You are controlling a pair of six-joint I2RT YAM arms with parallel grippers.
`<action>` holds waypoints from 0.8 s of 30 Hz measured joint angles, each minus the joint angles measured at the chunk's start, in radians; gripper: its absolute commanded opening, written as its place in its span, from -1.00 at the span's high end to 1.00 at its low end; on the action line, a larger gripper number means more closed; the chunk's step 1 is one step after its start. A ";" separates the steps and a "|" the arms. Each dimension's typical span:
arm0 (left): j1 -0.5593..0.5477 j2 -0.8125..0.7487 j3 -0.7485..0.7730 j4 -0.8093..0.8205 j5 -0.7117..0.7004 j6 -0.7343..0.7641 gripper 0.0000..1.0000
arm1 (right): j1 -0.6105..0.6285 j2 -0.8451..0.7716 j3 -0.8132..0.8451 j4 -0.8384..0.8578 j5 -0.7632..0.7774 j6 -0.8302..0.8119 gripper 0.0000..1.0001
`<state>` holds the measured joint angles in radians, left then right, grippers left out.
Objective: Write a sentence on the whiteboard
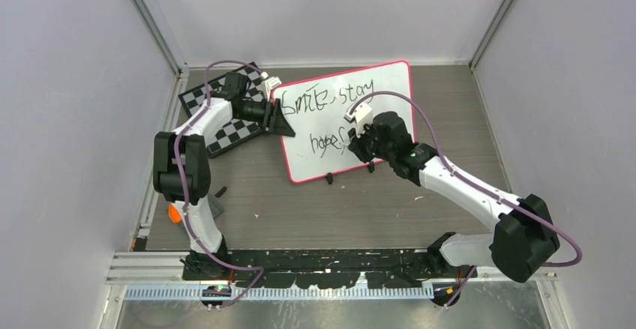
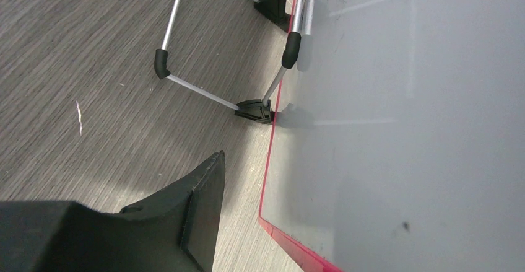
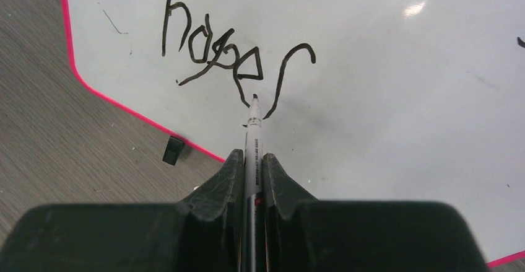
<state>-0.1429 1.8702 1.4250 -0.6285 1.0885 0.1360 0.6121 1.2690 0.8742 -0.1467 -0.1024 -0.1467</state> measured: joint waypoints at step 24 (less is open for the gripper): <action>0.001 0.009 0.011 -0.011 0.004 0.004 0.81 | -0.027 0.053 0.027 0.006 0.042 0.014 0.99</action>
<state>-0.1417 1.8790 1.4364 -0.6399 1.0924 0.1398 0.5850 1.3224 0.9016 -0.1402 -0.0608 -0.1322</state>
